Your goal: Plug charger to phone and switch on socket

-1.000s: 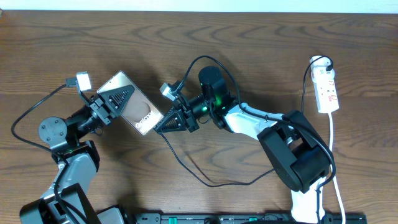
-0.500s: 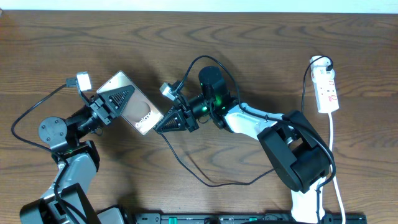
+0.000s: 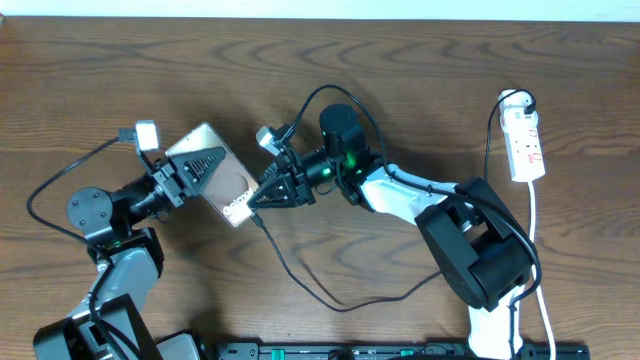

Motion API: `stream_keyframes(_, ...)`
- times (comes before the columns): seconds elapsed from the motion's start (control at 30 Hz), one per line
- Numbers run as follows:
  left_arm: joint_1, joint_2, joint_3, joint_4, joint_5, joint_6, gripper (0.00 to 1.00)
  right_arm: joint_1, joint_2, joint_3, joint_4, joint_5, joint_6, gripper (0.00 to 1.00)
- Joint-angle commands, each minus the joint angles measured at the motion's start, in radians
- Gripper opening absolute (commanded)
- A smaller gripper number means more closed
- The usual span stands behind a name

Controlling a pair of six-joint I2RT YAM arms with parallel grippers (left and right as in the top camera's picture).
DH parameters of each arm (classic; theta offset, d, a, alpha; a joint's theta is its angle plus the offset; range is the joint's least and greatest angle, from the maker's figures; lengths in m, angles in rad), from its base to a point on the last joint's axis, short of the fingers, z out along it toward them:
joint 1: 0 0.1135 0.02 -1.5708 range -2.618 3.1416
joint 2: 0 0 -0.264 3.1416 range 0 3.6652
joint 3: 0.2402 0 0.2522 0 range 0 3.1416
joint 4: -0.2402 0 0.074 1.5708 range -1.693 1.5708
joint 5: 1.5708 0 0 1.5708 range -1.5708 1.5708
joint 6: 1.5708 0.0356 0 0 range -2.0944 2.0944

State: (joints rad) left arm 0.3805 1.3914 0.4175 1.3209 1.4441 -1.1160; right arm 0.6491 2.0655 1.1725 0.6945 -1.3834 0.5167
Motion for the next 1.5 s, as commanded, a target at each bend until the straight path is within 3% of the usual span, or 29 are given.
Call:
stream_keyframes(0.0, -0.011, -0.006, -0.002, 0.009, 0.081, -0.003, 0.07, -0.014, -0.018, 0.024, 0.001, 0.075, 0.003, 0.27)
stream_keyframes(0.13, -0.011, -0.006, -0.002, 0.009, 0.081, -0.003, 0.07, -0.014, -0.018, 0.024, 0.002, 0.074, 0.003, 0.32)
stream_keyframes(0.23, -0.011, -0.006, -0.002, 0.009, 0.081, -0.003, 0.08, -0.014, -0.018, 0.024, 0.002, 0.071, 0.003, 0.44)
stream_keyframes(0.27, -0.011, -0.006, -0.002, 0.009, 0.081, -0.003, 0.08, -0.014, -0.018, 0.024, 0.002, 0.068, 0.003, 0.49)
stream_keyframes(0.3, -0.011, -0.006, -0.002, 0.009, 0.081, -0.003, 0.07, -0.014, -0.018, 0.024, 0.002, 0.068, 0.003, 0.65)
stream_keyframes(0.37, -0.011, -0.006, -0.002, 0.009, 0.082, -0.003, 0.07, -0.014, -0.018, 0.024, 0.002, 0.068, 0.003, 0.8)
stream_keyframes(0.4, -0.011, -0.006, -0.002, 0.009, 0.082, -0.003, 0.07, -0.014, -0.018, 0.024, 0.002, 0.068, 0.003, 0.96)
stream_keyframes(0.43, -0.011, -0.006, -0.002, 0.009, 0.082, -0.003, 0.07, -0.014, -0.018, 0.024, 0.002, 0.068, 0.003, 0.99)
stream_keyframes(0.9, -0.011, -0.005, -0.005, -0.024, 0.127, 0.055, 0.07, -0.014, -0.018, 0.024, 0.002, 0.064, 0.003, 0.99)
stream_keyframes(1.47, -0.011, -0.005, -0.023, -0.274, 0.127, 0.27, 0.08, -0.053, -0.018, 0.024, 0.002, 0.045, 0.003, 0.99)
